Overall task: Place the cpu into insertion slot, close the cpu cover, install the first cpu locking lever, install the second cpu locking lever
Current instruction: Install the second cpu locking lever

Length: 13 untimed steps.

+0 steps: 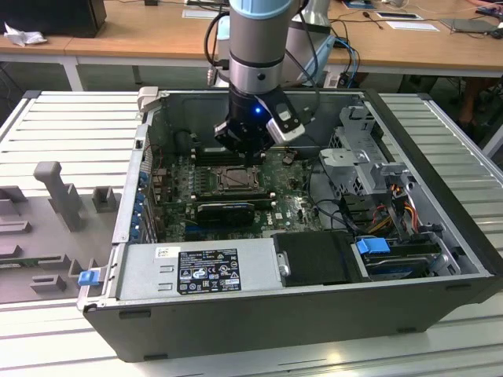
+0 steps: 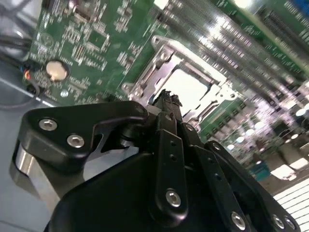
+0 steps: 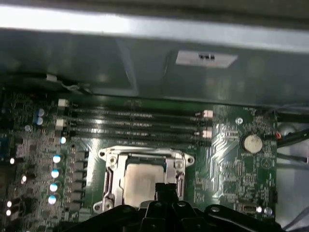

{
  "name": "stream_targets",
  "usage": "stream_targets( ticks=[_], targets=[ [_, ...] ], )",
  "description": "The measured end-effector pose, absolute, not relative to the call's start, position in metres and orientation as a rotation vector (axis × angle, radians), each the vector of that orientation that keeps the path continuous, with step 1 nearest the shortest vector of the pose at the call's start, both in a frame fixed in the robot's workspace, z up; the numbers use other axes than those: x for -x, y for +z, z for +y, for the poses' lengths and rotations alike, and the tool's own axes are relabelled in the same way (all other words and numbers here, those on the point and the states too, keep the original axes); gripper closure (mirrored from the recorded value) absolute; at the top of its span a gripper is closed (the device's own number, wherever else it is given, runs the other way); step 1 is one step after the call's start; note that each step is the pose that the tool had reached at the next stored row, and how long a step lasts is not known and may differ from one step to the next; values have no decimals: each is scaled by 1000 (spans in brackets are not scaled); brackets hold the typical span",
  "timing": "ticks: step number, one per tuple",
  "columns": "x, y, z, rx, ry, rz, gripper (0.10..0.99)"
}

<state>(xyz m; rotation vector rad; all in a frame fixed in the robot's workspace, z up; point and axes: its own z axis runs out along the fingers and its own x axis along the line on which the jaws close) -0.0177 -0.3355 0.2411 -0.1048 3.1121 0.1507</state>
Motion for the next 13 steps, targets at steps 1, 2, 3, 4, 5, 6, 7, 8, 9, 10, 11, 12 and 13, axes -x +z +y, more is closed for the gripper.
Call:
stream_targets(
  ticks=[1,2,3,4,5,6,7,8,9,10,11,12,13],
  targets=[
    [18,241,-338,105,151,3112,980],
    [18,241,-341,105,151,3112,980],
    [18,241,-343,105,151,3113,980],
    [18,242,-345,105,151,3113,980],
    [18,242,-348,104,151,3113,980],
    [18,242,-353,105,151,3113,980],
    [18,242,-357,105,151,3113,980],
    [18,242,-360,105,151,3113,980],
    [18,242,-362,104,152,3113,980],
    [18,242,-365,104,154,3113,980],
    [18,241,-367,104,157,3115,980],
    [18,241,-367,104,159,3116,980],
    [20,239,-367,104,162,3117,980]
  ],
)
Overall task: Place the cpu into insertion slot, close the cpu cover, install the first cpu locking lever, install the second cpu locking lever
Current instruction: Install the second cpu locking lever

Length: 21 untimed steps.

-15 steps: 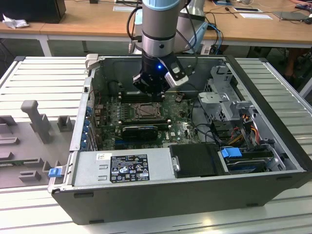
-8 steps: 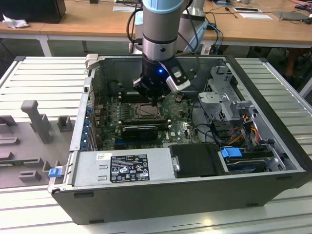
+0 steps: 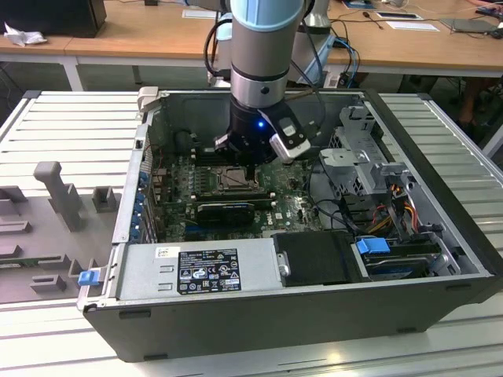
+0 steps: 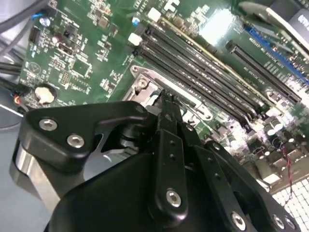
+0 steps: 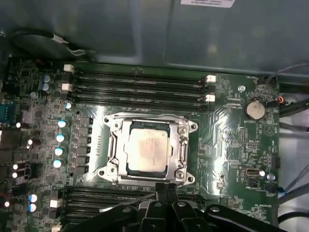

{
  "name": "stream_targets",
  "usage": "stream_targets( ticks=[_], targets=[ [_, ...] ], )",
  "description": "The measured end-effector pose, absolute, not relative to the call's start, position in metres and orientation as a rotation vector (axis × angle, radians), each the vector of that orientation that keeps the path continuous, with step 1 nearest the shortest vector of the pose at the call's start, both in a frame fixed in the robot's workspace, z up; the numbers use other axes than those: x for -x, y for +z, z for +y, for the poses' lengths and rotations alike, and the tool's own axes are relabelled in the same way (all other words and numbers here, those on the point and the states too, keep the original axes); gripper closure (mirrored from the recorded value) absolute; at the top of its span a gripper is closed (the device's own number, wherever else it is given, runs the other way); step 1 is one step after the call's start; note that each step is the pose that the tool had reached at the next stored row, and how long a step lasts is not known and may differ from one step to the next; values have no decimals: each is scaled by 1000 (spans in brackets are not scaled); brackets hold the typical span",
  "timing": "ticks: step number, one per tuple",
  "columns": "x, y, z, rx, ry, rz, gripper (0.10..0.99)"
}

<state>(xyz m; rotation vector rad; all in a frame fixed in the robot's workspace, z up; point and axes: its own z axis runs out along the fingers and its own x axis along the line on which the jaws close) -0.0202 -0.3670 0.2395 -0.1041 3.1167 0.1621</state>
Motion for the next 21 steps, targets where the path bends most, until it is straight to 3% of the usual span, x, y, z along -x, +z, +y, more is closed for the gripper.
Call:
stream_targets(
  ticks=[16,21],
  targets=[
    [50,218,-377,149,196,3115,980],
    [63,215,-381,173,247,3109,980]
  ],
)
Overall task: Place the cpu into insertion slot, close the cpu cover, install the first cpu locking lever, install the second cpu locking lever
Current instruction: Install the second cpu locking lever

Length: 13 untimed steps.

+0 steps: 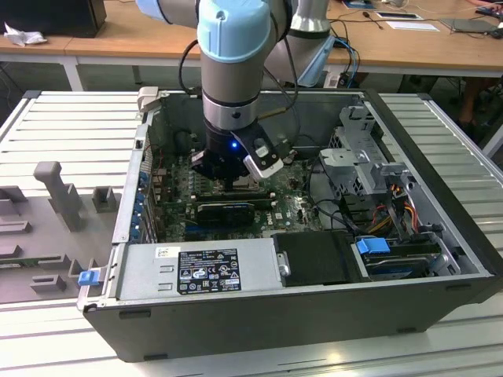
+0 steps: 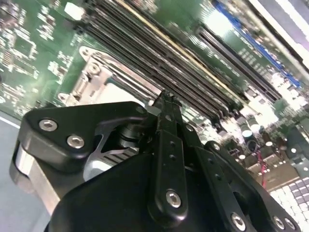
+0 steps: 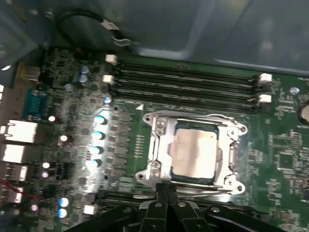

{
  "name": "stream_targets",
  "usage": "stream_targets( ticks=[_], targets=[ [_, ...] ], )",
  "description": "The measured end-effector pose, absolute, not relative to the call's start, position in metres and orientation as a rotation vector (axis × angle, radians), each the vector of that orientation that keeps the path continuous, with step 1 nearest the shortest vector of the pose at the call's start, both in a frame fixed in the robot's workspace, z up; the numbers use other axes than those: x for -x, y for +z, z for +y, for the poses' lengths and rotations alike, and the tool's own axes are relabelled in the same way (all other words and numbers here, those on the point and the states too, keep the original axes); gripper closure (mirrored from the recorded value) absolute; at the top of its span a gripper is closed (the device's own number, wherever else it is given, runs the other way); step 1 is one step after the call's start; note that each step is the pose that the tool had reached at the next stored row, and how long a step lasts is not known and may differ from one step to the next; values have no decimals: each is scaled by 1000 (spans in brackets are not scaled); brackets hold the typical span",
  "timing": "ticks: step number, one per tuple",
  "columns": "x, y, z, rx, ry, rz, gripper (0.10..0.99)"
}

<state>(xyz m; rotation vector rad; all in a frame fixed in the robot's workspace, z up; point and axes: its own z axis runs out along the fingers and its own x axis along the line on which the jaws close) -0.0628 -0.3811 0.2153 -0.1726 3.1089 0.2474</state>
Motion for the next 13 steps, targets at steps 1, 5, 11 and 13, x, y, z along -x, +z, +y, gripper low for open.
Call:
stream_targets(
  ticks=[1,5,11,13],
  targets=[
    [67,215,-384,173,263,3107,980],
    [70,213,-392,172,331,3098,980],
    [76,207,-396,171,382,3091,980],
    [77,205,-396,171,395,3088,980]
  ],
)
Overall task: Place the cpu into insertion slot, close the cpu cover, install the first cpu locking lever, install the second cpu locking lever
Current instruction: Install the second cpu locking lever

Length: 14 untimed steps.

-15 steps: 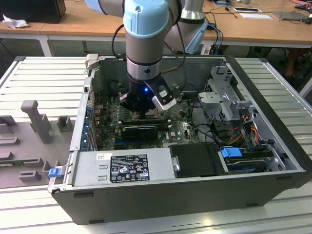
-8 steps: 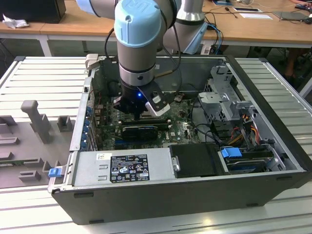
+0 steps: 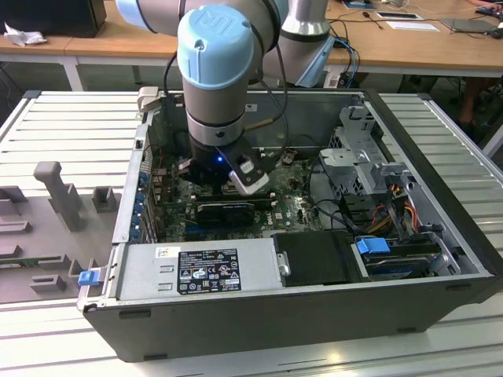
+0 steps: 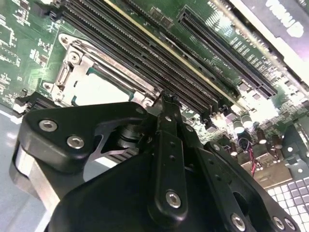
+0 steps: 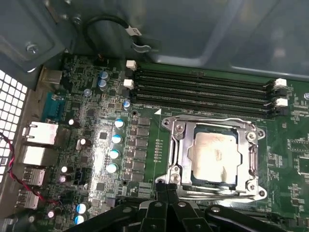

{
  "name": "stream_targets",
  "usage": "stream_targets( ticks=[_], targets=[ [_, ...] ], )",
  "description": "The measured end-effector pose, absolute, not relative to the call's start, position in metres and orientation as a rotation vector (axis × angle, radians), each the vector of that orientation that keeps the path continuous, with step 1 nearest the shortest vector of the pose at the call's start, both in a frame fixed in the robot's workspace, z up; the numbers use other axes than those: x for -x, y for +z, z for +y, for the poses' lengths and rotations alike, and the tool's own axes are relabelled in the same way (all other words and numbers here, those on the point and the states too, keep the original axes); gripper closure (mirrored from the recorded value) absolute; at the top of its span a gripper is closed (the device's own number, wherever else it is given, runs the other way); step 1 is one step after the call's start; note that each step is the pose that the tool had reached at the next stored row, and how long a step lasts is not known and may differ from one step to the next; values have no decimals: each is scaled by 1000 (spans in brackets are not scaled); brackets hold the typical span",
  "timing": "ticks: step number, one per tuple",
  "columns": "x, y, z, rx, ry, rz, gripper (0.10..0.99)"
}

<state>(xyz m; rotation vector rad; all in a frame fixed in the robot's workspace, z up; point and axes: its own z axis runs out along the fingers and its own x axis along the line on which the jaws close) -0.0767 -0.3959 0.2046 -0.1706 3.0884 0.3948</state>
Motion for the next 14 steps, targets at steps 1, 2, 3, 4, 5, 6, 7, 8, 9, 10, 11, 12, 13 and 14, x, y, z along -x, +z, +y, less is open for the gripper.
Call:
stream_targets(
  ticks=[1,2,3,4,5,6,7,8,9,10,11,12,13,14],
  targets=[
    [77,204,-396,170,403,3087,980],
    [77,203,-396,170,410,3086,980],
    [77,201,-396,170,418,3085,980],
    [77,200,-396,170,427,3083,980],
    [77,198,-396,170,442,3080,980],
    [77,197,-396,170,449,3079,980],
    [77,196,-396,170,457,3077,980],
    [77,196,-396,170,460,3077,980],
    [77,195,-396,170,464,3076,980],
    [77,196,-396,169,470,3075,980],
    [77,197,-396,170,471,3075,980],
    [77,200,-396,170,471,3075,980],
    [77,202,-396,170,471,3075,980],
    [77,205,-396,170,471,3075,980]
  ],
)
